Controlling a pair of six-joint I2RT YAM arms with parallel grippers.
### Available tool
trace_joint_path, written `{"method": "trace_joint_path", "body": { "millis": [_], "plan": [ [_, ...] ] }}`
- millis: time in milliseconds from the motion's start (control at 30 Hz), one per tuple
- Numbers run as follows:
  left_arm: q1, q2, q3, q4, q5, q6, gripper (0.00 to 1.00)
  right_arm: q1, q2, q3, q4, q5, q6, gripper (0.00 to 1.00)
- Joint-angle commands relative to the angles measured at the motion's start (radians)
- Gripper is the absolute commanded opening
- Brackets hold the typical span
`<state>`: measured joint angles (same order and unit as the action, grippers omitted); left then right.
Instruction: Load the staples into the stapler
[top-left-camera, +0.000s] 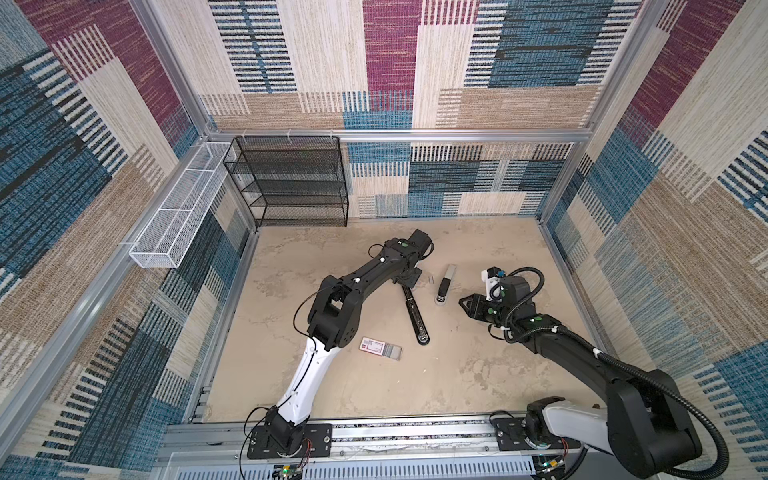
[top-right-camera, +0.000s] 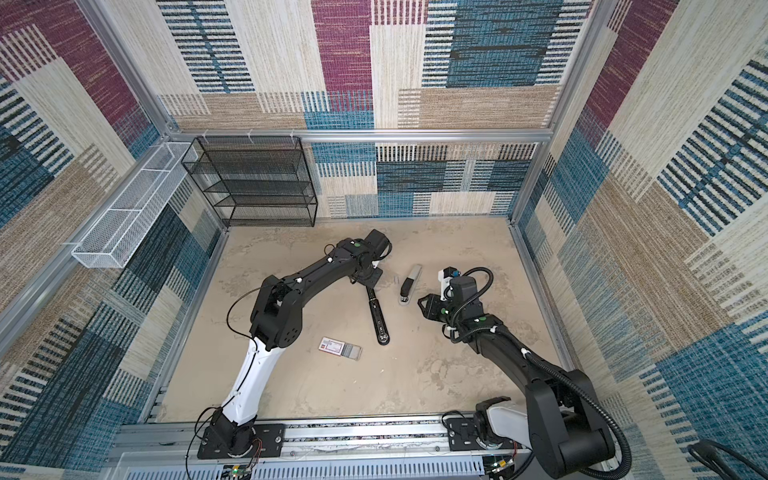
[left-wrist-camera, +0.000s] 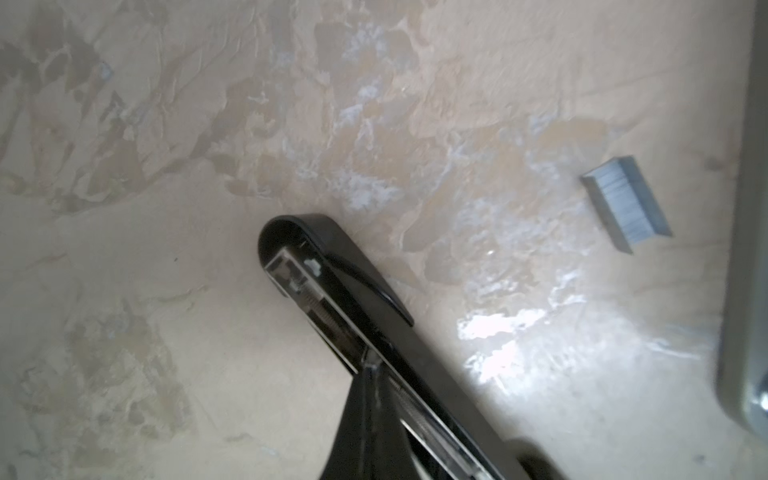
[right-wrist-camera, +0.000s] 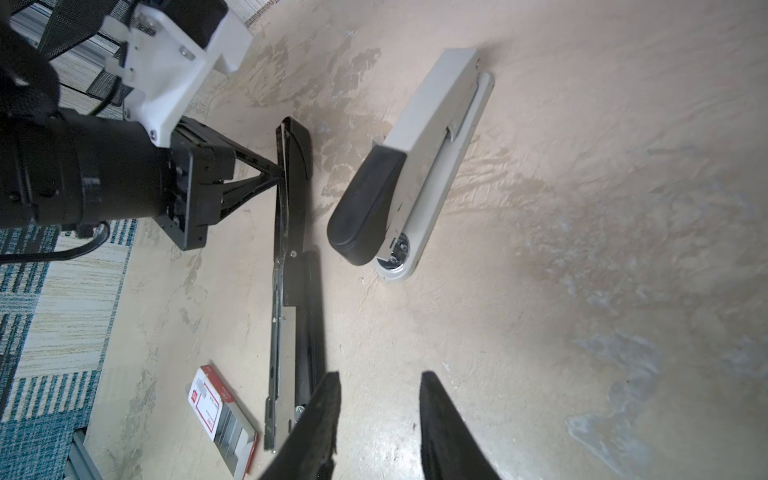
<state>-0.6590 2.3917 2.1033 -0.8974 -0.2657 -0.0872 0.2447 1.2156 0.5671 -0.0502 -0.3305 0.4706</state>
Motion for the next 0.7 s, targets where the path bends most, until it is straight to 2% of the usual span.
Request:
{"method": "trace_joint_path", "body": {
  "millis": [0,233,500,667],
  "plan": [
    [0.005,-0.004,-0.019,-0.092,-0.044,-0.012,0.0,-0.001,0.006,0.002,0.035,-0.001,0.0,0.36],
    [0.01,-0.09,-0.077,-0.023,-0.057,-0.005,0.0,-0.001,0.009,-0.004,0.043,-0.006,0.008,0.36],
    [0.019,-0.235,-0.213,0.094,-0.003,-0.004,0.0,0.0,0.009,-0.01,0.05,-0.007,0.013,0.36],
    [0.037,-0.271,-0.293,0.085,-0.067,-0.012,0.0,-0.001,0.013,-0.007,0.05,-0.01,0.011,0.36]
  ]
}}
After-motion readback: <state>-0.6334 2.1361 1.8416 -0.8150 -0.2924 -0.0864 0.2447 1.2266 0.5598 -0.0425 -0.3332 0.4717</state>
